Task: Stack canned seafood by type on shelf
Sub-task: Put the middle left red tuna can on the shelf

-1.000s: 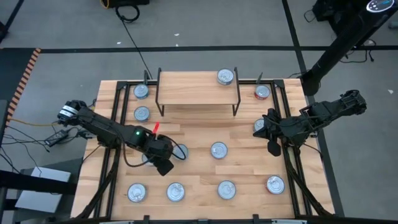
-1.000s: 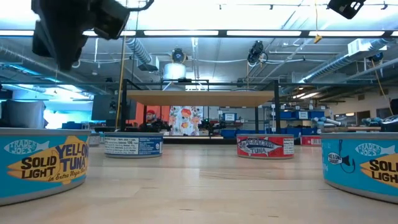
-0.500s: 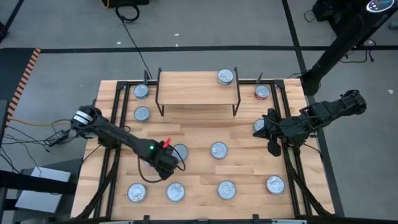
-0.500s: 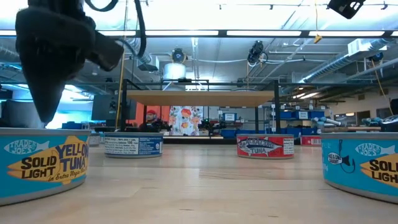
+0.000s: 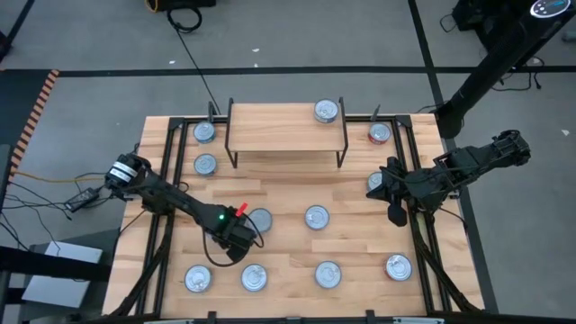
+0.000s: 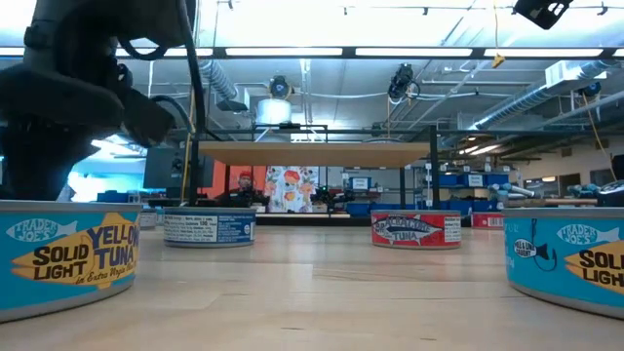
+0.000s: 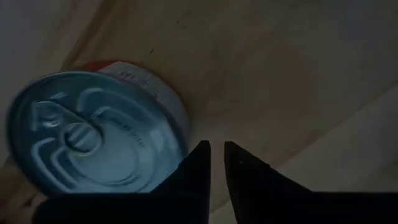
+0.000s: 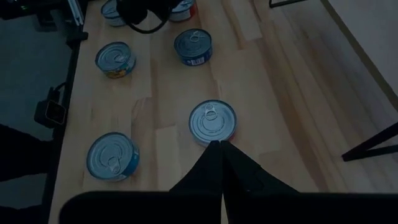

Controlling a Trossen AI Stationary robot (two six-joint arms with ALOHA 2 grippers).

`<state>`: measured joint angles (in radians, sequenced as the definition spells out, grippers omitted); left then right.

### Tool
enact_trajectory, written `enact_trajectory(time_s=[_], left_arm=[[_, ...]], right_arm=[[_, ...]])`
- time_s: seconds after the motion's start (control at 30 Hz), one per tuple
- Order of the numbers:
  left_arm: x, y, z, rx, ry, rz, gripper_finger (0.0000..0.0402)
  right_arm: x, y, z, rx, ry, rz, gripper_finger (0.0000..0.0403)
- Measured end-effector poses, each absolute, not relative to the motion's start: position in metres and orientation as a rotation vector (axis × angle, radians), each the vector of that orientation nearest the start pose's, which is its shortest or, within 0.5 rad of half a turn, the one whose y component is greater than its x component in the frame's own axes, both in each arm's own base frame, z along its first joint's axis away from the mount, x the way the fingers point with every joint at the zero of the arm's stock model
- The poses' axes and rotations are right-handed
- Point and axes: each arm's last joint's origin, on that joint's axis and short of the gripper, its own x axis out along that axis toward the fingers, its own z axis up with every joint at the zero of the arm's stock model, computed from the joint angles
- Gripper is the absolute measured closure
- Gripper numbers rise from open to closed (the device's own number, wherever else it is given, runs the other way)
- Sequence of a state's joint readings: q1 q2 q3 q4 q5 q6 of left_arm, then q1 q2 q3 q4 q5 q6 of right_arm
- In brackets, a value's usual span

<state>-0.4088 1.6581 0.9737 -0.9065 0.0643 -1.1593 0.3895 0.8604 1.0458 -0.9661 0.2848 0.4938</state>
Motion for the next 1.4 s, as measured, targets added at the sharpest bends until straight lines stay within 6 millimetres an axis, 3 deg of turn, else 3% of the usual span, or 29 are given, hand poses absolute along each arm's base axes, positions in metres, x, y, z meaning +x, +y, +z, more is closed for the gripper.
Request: enact_trajectory(time_s=[0.13,0.33,0.57,0.7,0.93,1.13,1.4], left_arm=[[0.250,-0.111,0.168,-0.609,1.507,0.456,0.0393],[0.257,-0.114,0.190,-0.603,1.448,0.346,0.0398],[0.240,-0.105,0.215,-0.600,1.493,0.516,0.0380],[0.238,-0.104,0.211,-0.594,1.515,0.538,0.0328],[0.229,-0.100,0.187,-0.602,1.542,0.578,0.0252],[0.222,-0.098,0.173,-0.600,1.571,0.574,0.0245],[0.222,-0.098,0.171,-0.606,1.578,0.542,0.0260]], right_arm=[[0.138,0.048,0.341,0.213,0.738,-0.083,0.0396],[0.138,0.048,0.341,0.215,0.736,-0.083,0.0396],[0.138,0.048,0.341,0.218,0.735,-0.082,0.0396],[0.138,0.048,0.341,0.218,0.733,-0.079,0.0396],[0.138,0.049,0.341,0.228,0.748,-0.041,0.0396],[0.138,0.049,0.341,0.235,0.749,-0.041,0.0396],[0.138,0.049,0.341,0.243,0.750,-0.042,0.0396]])
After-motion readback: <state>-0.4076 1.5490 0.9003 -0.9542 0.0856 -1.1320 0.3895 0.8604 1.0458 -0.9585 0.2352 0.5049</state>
